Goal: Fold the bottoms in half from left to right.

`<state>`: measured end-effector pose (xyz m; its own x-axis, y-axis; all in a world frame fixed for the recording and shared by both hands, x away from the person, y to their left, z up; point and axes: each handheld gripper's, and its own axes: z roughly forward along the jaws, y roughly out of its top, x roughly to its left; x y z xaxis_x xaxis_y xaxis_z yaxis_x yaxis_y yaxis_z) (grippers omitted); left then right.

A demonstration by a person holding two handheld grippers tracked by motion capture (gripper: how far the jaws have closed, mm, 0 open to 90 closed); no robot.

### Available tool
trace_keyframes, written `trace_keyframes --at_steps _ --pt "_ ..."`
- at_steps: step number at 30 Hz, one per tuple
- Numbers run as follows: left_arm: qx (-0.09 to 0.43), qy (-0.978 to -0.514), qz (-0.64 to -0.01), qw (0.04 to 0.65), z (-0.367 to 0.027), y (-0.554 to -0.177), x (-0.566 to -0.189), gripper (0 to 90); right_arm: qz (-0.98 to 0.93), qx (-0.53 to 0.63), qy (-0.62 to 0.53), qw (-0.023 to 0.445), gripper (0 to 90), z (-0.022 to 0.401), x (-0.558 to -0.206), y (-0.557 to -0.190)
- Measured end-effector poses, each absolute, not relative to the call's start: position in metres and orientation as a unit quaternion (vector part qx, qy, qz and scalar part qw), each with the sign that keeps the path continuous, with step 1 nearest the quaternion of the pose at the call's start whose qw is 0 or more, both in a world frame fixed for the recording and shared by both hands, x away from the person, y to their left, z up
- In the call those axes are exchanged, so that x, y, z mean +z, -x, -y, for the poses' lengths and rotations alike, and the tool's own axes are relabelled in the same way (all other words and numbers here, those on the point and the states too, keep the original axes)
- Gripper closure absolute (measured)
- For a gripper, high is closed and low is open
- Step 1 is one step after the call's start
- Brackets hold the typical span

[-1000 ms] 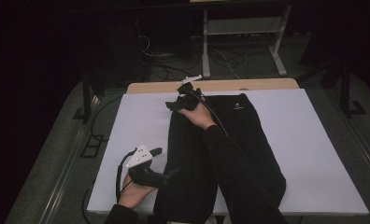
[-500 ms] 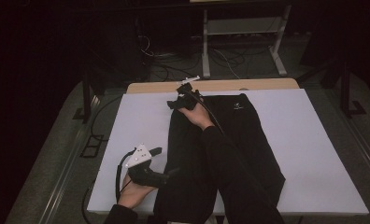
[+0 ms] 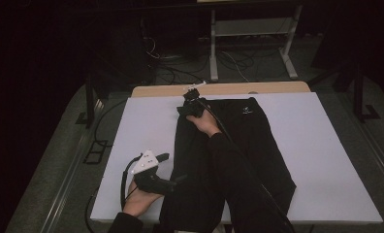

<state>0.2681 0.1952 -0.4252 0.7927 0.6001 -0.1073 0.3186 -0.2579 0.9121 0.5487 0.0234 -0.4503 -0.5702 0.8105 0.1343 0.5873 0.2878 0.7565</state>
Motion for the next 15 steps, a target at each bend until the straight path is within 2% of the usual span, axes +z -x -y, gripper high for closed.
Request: trace_keyframes --at_steps 8,15 --pt "0.13 -0.782 -0.294 0.534 -0.194 -0.269 -0.425 0.0 -0.791 0.391 -0.447 0.148 37.6 -0.03 -0.453 -0.549" --pt "0.131 -0.78 -0.295 0.535 -0.195 -0.269 -0.425 0.0 -0.799 0.372 -0.443 0.166 44.5 -0.036 -0.457 -0.548"
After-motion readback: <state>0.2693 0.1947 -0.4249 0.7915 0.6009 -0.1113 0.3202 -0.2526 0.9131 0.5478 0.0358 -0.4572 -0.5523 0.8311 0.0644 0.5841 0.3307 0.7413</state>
